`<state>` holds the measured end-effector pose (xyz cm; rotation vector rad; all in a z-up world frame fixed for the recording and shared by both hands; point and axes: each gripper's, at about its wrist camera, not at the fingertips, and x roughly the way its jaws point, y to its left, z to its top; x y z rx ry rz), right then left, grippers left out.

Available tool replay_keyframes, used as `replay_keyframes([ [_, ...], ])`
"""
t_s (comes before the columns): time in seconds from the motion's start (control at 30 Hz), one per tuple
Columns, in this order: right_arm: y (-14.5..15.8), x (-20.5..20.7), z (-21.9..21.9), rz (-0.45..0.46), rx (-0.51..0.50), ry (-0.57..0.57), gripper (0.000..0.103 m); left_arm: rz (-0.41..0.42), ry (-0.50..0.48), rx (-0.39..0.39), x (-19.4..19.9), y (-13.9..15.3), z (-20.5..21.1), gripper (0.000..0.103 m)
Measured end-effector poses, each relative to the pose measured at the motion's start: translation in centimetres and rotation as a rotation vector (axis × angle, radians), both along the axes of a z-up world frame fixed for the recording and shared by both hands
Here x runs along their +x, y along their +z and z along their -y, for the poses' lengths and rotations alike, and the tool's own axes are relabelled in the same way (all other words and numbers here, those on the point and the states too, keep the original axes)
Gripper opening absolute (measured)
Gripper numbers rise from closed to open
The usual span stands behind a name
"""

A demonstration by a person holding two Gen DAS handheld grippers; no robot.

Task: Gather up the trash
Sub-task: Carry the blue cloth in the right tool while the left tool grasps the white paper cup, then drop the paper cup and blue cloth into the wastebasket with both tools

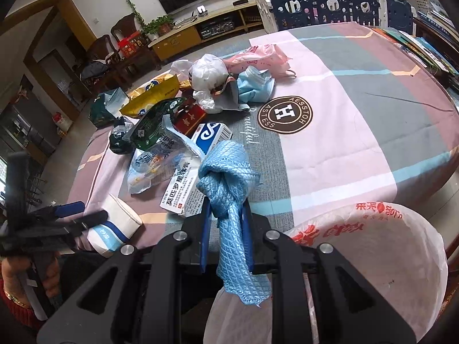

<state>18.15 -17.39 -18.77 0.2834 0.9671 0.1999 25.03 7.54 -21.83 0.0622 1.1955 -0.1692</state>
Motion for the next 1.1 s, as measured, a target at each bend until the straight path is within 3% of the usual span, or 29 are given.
replay_keyframes([
  [0.2,0.7,-0.6,-1.2,0.012,-0.026,0.031,0.02,-0.095,-0.027,0.047,0.1,-3.2,0.6,0.099],
  [0.3,0.8,-0.8,-1.6,0.014,-0.032,0.042,0.02,-0.087,-0.028,0.024,-0.1,-3.5,0.5,0.099],
  [0.37,0.8,-0.8,-1.7,0.015,-0.034,0.046,0.02,-0.099,-0.035,0.011,-0.1,-4.0,0.4,0.088],
  [0.4,0.9,-0.8,-1.8,0.017,-0.034,0.048,0.02,-0.112,-0.037,0.008,0.1,-4.3,0.4,0.076],
  [0.57,1.2,-1.0,-1.9,0.029,-0.037,0.049,0.02,-0.071,-0.003,-0.003,-0.1,-4.3,0.0,0.075],
  [0.8,3.0,-2.0,-1.4,0.068,-0.046,0.039,0.02,0.097,0.039,0.022,-2.1,-0.5,-0.1,0.075],
  [0.93,5.6,-3.7,-0.4,0.119,-0.088,0.041,0.02,0.199,0.035,-0.047,-4.1,4.0,1.2,0.075],
  [1.1,8.7,-7.6,2.6,0.17,-0.149,0.018,0.02,0.289,-0.049,-0.162,-7.7,9.1,5.9,0.075],
])
